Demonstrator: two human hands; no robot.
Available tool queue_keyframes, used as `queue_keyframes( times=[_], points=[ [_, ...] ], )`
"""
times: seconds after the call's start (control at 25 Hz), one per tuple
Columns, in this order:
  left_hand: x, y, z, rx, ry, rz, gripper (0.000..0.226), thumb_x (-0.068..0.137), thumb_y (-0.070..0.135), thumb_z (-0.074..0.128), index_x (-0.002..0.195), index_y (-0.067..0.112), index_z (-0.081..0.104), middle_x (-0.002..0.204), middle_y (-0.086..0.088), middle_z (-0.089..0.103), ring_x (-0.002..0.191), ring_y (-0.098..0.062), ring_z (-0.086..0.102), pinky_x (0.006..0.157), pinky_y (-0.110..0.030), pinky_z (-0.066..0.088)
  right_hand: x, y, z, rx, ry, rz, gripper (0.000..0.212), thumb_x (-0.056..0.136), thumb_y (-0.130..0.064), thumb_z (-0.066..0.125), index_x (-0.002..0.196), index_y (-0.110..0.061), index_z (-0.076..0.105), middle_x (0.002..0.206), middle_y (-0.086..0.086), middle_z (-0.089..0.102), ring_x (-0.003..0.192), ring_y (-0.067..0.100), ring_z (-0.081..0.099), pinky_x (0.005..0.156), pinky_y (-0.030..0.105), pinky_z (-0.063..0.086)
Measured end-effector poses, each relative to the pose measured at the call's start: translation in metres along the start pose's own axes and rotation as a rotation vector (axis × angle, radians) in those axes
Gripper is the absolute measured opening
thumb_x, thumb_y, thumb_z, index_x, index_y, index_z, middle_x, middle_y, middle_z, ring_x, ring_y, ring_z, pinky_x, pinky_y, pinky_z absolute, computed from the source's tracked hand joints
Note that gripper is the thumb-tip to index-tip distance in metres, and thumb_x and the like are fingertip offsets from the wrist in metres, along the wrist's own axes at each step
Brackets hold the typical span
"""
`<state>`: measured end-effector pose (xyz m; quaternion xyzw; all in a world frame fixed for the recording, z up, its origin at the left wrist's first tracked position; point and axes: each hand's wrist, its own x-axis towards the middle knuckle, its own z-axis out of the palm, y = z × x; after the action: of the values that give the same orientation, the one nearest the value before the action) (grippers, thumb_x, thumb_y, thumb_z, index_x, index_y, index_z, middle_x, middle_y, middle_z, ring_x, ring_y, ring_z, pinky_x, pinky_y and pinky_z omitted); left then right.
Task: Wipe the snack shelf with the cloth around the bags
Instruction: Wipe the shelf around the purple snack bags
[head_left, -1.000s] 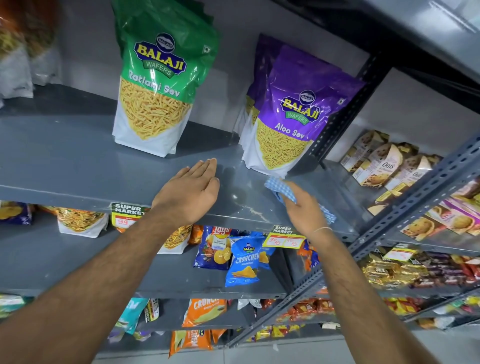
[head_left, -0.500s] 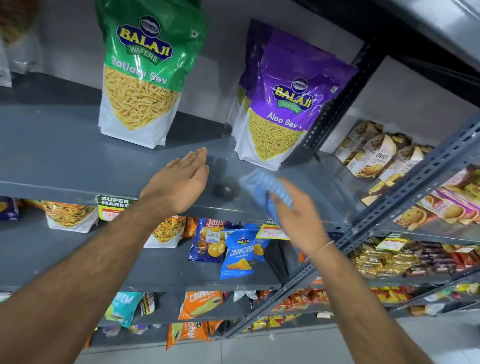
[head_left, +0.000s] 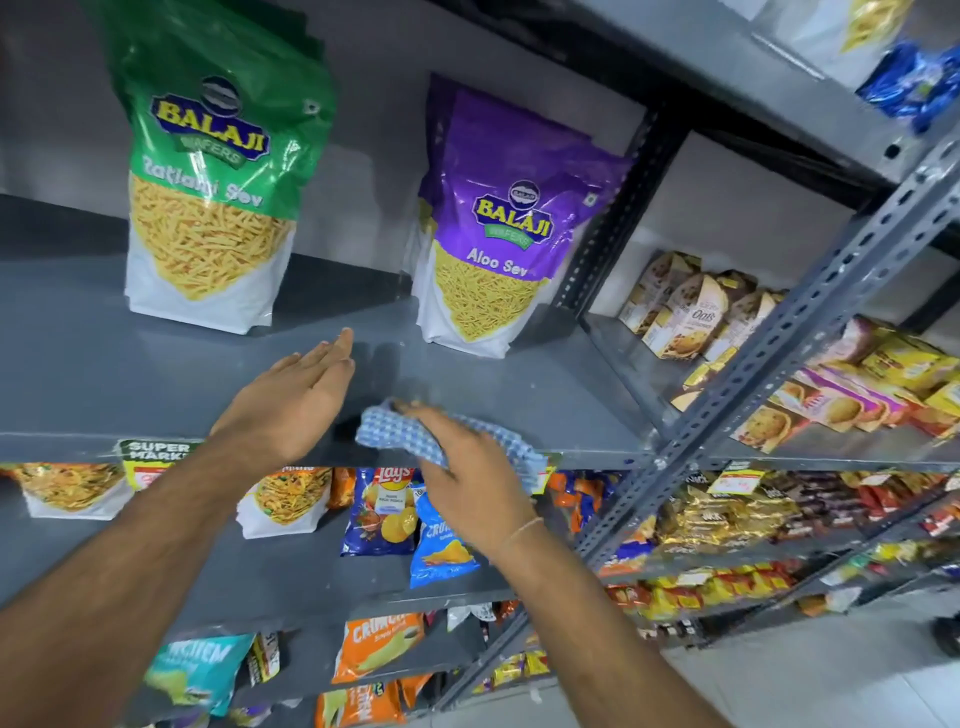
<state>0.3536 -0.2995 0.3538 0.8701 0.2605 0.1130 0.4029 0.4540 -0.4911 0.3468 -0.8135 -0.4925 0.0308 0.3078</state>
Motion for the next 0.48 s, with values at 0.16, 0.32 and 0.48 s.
queue_keyframes(
  times=[0.16, 0.32, 0.48],
  points=[
    [-0.002, -0.001, 0.001, -0.005, 0.014, 0.007, 0.053, 0.109, 0.051, 0.018, 0.162, 0.048, 0.016, 0.172, 0.016, 0.017, 0.161, -0.013, 0.009, 0.127, -0.036, 0.008, 0.002, 0.024, -0.053, 0.174, 0.29, 0.189, 0.026, 0.098, -0.011, 0.052, 0.108, -0.029, 0.067, 0.088, -0.011, 0.071, 0.072, -0.006, 0.062, 0.067, 0.022, 0.052],
    [0.001, -0.001, 0.003, 0.1, 0.021, -0.005, 0.055, 0.109, 0.049, 0.018, 0.163, 0.045, 0.014, 0.173, 0.012, 0.018, 0.161, -0.018, 0.012, 0.128, -0.039, 0.011, 0.043, 0.096, -0.121, -0.054, 0.422, 0.464, 0.026, 0.103, -0.014, 0.045, 0.121, -0.02, 0.062, 0.106, 0.007, 0.072, 0.082, 0.015, 0.064, 0.068, 0.026, 0.047],
    [0.002, 0.004, 0.005, 0.191, 0.027, 0.004, 0.056, 0.11, 0.043, 0.019, 0.165, 0.037, 0.014, 0.174, 0.006, 0.02, 0.16, -0.021, 0.016, 0.126, -0.037, 0.015, 0.054, 0.106, -0.077, -0.246, 0.177, 0.446, 0.031, 0.096, -0.015, 0.051, 0.124, -0.023, 0.062, 0.116, 0.016, 0.071, 0.108, 0.039, 0.065, 0.085, 0.042, 0.049]
  ],
)
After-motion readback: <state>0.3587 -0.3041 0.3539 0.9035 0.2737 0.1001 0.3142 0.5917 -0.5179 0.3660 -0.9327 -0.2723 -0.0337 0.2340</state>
